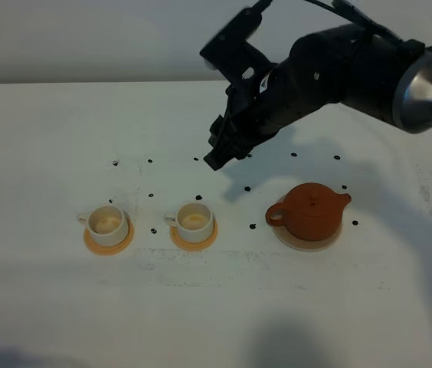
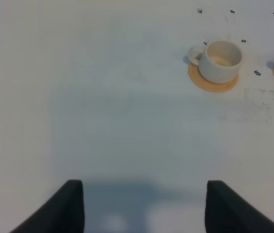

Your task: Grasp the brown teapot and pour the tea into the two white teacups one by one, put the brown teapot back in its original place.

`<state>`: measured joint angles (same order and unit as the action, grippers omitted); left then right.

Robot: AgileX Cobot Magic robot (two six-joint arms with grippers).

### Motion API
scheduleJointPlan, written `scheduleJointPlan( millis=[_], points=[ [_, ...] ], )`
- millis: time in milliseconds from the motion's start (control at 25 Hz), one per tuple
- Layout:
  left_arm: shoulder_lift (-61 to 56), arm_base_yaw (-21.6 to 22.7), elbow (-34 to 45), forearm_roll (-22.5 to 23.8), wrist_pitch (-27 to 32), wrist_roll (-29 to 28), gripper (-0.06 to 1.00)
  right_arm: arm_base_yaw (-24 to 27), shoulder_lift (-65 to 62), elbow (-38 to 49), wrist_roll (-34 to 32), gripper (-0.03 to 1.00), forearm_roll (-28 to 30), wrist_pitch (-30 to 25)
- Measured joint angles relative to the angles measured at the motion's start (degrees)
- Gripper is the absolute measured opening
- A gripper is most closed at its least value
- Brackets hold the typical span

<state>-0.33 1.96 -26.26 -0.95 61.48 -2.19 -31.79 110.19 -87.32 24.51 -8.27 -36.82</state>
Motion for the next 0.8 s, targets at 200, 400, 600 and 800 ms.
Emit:
scheduleJointPlan(
  millis=[200,400,600,800],
  points=[
    [0.0,0.0,0.0,0.0,0.0,0.0,0.54,0.0,0.0,3.9,-1.6,0.5,2.1,0.6],
    [0.0,0.0,0.0,0.0,0.0,0.0,0.54,0.0,1.7,6.1,-1.9,0.5,3.0,-1.3],
    [0.0,0.0,0.0,0.0,0.0,0.0,0.54,-1.3,3.5,6.4,-2.2,0.5,4.3,-2.1],
    [0.0,0.0,0.0,0.0,0.0,0.0,0.54,-2.4,3.7,6.4,-2.3,0.5,6.2,-2.0]
  ],
)
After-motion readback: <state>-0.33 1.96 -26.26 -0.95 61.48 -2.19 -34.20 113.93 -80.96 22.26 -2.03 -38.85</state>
